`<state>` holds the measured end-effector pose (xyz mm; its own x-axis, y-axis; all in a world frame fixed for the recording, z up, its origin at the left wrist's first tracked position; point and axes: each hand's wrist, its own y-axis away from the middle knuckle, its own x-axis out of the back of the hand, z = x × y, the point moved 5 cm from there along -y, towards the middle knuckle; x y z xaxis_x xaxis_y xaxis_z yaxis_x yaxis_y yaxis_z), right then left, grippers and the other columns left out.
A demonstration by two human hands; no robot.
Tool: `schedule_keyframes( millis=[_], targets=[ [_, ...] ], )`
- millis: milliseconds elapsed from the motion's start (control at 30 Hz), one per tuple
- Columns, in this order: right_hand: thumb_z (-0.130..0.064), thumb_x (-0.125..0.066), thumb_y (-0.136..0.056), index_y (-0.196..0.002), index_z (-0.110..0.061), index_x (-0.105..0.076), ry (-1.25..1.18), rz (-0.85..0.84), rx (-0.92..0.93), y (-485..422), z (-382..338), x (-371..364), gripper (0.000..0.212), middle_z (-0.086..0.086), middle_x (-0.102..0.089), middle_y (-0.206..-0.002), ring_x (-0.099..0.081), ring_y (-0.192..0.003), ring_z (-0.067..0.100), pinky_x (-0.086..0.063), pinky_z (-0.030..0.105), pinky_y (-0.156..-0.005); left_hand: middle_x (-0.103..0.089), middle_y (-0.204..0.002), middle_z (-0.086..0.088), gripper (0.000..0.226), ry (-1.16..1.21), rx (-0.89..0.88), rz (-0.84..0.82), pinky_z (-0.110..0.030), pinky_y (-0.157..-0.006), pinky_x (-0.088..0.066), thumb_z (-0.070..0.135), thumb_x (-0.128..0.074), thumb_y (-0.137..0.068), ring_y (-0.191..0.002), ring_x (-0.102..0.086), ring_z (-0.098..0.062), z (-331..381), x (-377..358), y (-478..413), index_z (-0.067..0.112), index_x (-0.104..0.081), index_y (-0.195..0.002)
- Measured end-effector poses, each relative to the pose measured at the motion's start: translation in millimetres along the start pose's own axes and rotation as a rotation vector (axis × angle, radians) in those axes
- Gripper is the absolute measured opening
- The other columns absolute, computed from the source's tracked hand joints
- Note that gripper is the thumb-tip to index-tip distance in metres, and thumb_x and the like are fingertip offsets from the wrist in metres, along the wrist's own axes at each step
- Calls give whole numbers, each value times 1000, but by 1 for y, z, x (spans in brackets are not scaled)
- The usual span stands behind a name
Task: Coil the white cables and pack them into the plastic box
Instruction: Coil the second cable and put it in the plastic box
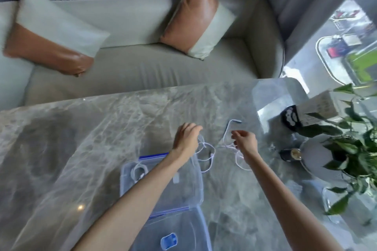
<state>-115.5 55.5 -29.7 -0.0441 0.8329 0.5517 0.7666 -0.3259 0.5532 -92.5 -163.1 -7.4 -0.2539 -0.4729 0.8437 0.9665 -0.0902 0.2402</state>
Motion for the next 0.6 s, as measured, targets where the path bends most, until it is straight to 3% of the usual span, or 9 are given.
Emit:
schedule_keyframes(
  millis=[33, 100, 267, 400, 600],
  targets=[
    [-18, -62, -90, -101, -2, -76, 33, 26, -40, -19, 3, 8, 24, 19, -73, -89, -60, -74, 26, -54, 44, -76, -62, -124, -7, 48, -35, -60, -61, -36, -99, -37, -1, -52, -81, -119, -52, -29, 18, -12, -21, 15, -61, -125],
    [-26, -62, -88, -98, -7, -77, 122, 21, -89, -46, 5, 10, 27, 21, -75, -99, -68, -91, 33, -53, 42, -86, -60, -123, -7, 48, -132, -172, -144, -38, -98, -40, -3, -52, -79, -120, -50, -29, 46, -34, -55, 14, -61, -122],
    [-44, -60, -91, -106, -8, -74, 344, -92, -75, -75, 13, -26, 42, 21, -70, -117, -64, -115, 35, -50, 35, -92, -46, -142, -11, 55, -274, -280, -232, -40, -103, -37, -4, -50, -80, -132, -42, -30, 70, -75, -113, 17, -55, -131],
    [-32, -55, -93, -119, -9, -64, 483, -83, -19, -77, 21, -38, 36, 18, -59, -128, -59, -119, 36, -47, 38, -96, -25, -157, -11, 61, -343, -341, -319, -40, -108, -32, 0, -50, -85, -141, -29, -30, 70, -95, -129, 23, -46, -141],
    [-31, -54, -91, -109, -6, -66, 579, -180, 197, -66, 17, -18, 32, 18, -63, -117, -60, -113, 35, -47, 40, -93, -20, -161, -8, 42, -418, -463, -274, -42, -109, -34, 3, -46, -89, -146, -22, -27, 79, -92, -120, 19, -54, -128]
  ],
)
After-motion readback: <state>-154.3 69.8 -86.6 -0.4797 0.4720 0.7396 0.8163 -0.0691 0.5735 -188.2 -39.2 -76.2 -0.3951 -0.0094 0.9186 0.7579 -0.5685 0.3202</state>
